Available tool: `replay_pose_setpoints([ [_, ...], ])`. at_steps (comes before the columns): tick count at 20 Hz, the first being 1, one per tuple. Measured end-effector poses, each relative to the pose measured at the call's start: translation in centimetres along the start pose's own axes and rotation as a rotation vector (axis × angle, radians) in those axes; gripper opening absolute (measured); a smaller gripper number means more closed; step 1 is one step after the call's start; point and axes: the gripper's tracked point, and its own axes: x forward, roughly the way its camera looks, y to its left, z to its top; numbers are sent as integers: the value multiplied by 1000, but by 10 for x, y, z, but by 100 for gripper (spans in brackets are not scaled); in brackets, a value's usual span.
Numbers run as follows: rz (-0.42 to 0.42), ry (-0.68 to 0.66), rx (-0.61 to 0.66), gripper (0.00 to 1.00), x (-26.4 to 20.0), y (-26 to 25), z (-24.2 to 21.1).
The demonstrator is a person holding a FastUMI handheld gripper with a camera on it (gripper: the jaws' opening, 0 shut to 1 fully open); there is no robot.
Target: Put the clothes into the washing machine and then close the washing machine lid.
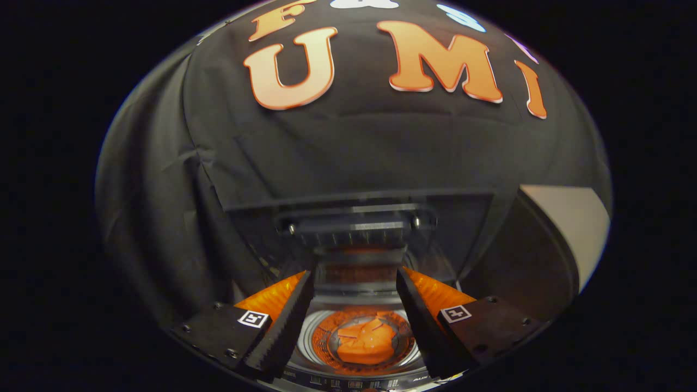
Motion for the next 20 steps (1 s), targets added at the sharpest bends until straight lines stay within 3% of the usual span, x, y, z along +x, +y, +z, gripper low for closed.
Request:
replay_pose_setpoints([
  [7, -15, -88, -24, 98, 32, 2, 77],
  [12, -36, -55, -8, 99, 82, -9, 78],
  [20, -54, -74, -7, 99, 50, -5, 62],
])
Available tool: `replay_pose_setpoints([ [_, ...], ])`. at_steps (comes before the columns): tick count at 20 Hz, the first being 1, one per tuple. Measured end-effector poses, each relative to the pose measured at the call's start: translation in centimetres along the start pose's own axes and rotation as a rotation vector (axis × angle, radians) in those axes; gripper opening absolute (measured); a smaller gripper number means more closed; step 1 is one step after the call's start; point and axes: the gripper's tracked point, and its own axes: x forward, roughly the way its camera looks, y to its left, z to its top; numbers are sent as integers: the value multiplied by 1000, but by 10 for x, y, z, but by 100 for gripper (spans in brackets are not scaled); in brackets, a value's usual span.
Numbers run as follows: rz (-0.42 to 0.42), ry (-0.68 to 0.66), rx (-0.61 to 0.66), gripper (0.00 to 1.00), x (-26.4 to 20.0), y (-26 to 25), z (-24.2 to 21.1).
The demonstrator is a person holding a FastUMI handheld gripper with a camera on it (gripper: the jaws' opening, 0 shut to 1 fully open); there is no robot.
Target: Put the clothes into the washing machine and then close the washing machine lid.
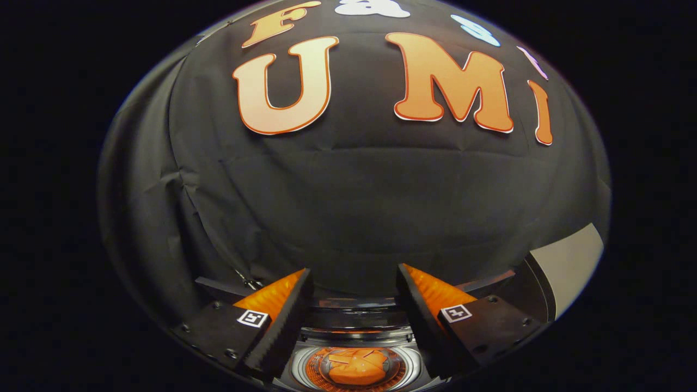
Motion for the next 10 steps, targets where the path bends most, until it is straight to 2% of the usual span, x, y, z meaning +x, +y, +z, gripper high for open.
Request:
replay_pose_setpoints([
  [10, 3, -26, -14, 99, -26, 1, -17],
])
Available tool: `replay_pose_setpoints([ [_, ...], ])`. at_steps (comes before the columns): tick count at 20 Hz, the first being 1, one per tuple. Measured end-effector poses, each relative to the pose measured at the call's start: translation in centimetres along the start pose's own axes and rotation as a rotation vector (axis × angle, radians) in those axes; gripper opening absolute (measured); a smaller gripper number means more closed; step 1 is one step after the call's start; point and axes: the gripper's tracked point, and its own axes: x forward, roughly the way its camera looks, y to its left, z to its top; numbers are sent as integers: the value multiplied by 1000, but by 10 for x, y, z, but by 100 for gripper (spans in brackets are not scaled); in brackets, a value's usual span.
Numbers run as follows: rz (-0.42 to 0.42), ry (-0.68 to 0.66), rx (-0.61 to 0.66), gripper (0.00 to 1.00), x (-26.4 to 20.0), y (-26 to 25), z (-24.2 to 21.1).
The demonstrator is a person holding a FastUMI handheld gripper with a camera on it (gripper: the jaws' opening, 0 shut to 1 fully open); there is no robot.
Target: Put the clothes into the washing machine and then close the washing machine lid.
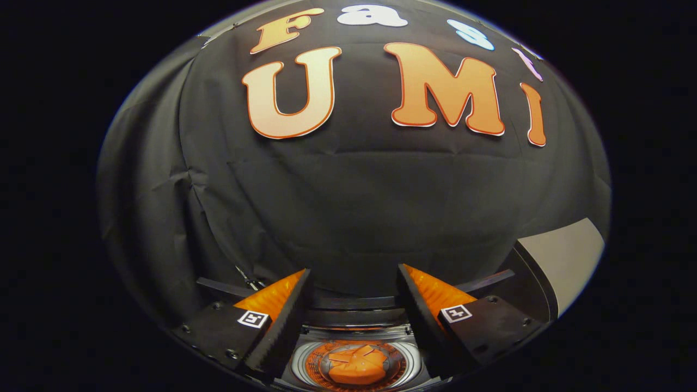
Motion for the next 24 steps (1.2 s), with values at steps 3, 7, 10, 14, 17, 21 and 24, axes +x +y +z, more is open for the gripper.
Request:
replay_pose_setpoints([
  [3, 2, -12, -5, 99, -7, 0, -2],
  [7, 0, -15, -8, 99, -17, 2, -8],
  [10, -5, -38, -7, 99, -28, 2, -16],
  [14, -15, -69, -11, 99, -43, 3, -30],
  [17, -20, -97, -15, 99, -52, 3, -38],
  [21, -12, -118, -10, 99, -61, 5, -51],
  [24, -17, -130, -8, 99, -65, 2, -67],
])
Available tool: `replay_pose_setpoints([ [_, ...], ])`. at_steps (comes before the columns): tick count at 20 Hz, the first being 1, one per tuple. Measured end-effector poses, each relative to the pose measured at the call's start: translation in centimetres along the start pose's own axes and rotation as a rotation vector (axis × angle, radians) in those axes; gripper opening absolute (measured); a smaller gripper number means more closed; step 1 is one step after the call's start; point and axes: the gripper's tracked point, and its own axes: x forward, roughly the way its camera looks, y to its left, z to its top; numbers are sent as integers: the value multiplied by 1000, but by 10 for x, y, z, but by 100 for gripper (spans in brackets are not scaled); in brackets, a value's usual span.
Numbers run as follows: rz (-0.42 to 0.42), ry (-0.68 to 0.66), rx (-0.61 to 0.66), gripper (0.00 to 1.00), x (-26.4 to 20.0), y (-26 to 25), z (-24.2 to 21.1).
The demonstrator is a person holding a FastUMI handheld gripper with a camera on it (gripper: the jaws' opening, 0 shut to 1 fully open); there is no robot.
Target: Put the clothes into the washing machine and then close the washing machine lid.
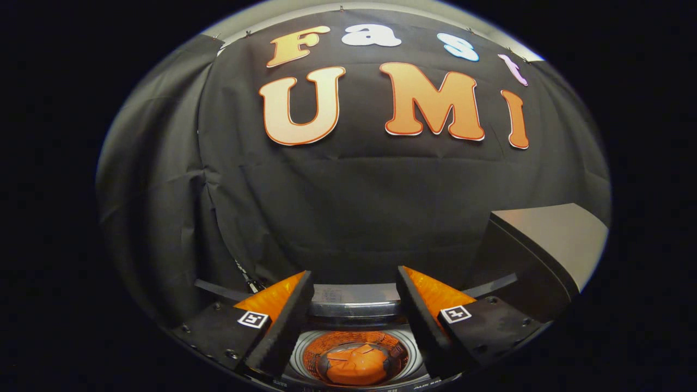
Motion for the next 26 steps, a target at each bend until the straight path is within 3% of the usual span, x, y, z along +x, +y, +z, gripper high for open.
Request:
replay_pose_setpoints([
  [6, 28, 173, 70, 98, 12, -1, -88],
  [11, 49, 167, 50, 98, 4, 0, -77],
  [20, 48, -9, -9, 98, -87, -29, 65],
  [26, 4, -154, -35, 98, -175, -101, 150],
])
